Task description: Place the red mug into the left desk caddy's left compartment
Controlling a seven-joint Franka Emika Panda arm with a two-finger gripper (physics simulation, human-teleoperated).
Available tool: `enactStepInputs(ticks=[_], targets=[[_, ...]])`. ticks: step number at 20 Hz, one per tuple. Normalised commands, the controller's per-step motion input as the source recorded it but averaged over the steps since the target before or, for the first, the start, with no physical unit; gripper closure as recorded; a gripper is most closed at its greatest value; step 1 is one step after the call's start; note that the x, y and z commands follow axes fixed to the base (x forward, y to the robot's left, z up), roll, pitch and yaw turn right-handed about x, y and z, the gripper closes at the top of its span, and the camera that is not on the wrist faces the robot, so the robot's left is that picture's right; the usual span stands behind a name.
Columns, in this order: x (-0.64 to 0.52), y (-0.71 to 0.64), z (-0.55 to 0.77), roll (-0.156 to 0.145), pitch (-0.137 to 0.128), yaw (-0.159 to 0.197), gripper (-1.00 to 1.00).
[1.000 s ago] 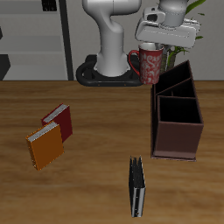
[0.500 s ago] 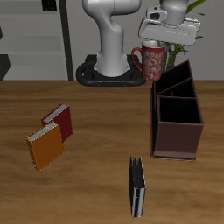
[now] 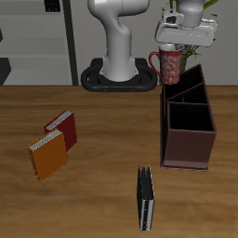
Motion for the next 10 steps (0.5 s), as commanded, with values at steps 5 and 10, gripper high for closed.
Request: enactStepInputs(ticks=[5, 10], targets=[[-0.30, 0.23, -0.20, 0.043, -0.007, 0.034, 1.00], [-0.20, 0.10, -0.13, 0.014, -0.004, 0.012, 1.00]])
